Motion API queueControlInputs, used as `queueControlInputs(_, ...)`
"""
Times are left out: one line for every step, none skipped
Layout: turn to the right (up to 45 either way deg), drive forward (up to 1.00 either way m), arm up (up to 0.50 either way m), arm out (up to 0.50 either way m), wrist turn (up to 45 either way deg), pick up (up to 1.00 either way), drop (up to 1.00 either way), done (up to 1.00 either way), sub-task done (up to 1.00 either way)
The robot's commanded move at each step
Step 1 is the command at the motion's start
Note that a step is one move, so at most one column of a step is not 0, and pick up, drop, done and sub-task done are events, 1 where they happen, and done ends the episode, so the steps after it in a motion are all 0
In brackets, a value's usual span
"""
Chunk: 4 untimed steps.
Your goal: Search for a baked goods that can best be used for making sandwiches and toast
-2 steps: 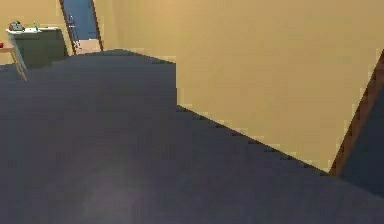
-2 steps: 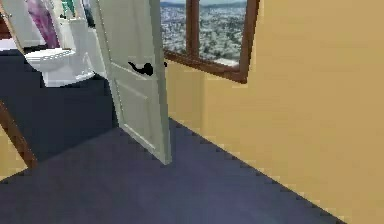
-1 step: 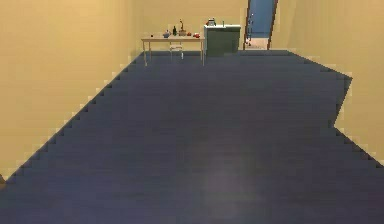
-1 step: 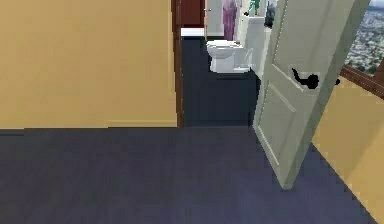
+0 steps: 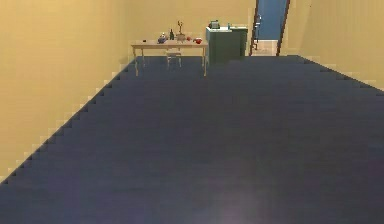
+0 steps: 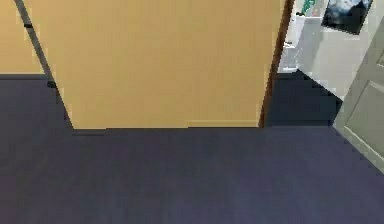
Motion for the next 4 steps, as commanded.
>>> queueControlInputs(0.0,1.00,0.00,0.00,0.0,0.00,0.00,0.00,0.00)
queueControlInputs(0.0,1.00,0.00,0.00,0.0,0.00,0.00,0.00,0.00)
queueControlInputs(0.0,1.00,0.00,0.00,0.0,0.00,0.00,0.00,0.00)
queueControlInputs(-3.0,0.00,0.00,0.00,0.0,0.00,0.00,0.00,0.00)
